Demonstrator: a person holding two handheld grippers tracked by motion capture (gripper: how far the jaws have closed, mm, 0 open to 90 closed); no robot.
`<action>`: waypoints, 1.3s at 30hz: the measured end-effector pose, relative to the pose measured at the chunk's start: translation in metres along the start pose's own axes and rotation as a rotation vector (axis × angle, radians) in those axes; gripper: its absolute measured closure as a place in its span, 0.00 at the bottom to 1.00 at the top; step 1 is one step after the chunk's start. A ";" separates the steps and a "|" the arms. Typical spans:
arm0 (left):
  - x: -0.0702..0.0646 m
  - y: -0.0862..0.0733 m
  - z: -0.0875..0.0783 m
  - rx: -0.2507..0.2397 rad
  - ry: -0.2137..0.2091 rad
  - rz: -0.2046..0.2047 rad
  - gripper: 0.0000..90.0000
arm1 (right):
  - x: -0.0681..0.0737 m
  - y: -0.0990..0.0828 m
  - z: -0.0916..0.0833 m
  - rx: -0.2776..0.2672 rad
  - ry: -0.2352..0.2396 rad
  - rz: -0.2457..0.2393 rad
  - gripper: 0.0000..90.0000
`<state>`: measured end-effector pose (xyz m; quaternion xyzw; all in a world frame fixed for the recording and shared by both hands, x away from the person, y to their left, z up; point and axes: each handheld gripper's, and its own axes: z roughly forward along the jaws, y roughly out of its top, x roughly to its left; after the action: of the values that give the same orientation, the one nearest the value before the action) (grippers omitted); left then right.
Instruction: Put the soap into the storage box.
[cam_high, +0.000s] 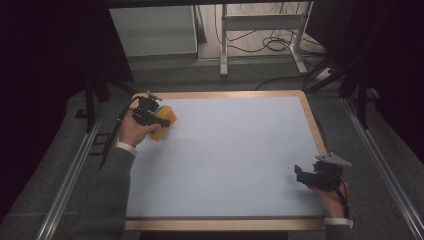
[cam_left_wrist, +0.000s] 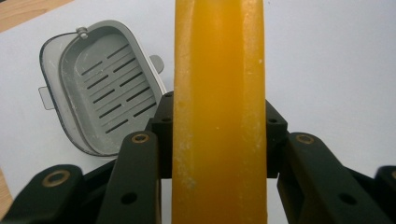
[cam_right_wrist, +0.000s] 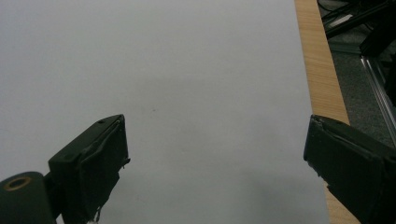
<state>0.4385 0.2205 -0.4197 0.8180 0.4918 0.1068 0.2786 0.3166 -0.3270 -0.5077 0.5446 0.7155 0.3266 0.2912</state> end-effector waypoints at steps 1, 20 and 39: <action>0.003 0.001 0.001 0.000 0.002 -0.008 0.68 | -0.001 0.000 0.000 0.000 0.001 0.002 0.07; 0.020 0.016 0.005 -0.001 0.046 -0.064 0.68 | -0.001 -0.001 0.001 0.000 -0.004 0.001 0.07; 0.035 0.034 0.018 0.012 0.040 -0.125 0.68 | -0.003 0.000 0.000 -0.002 -0.003 0.005 0.07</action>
<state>0.4893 0.2319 -0.4188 0.7850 0.5481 0.1024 0.2702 0.3168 -0.3297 -0.5078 0.5464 0.7134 0.3272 0.2923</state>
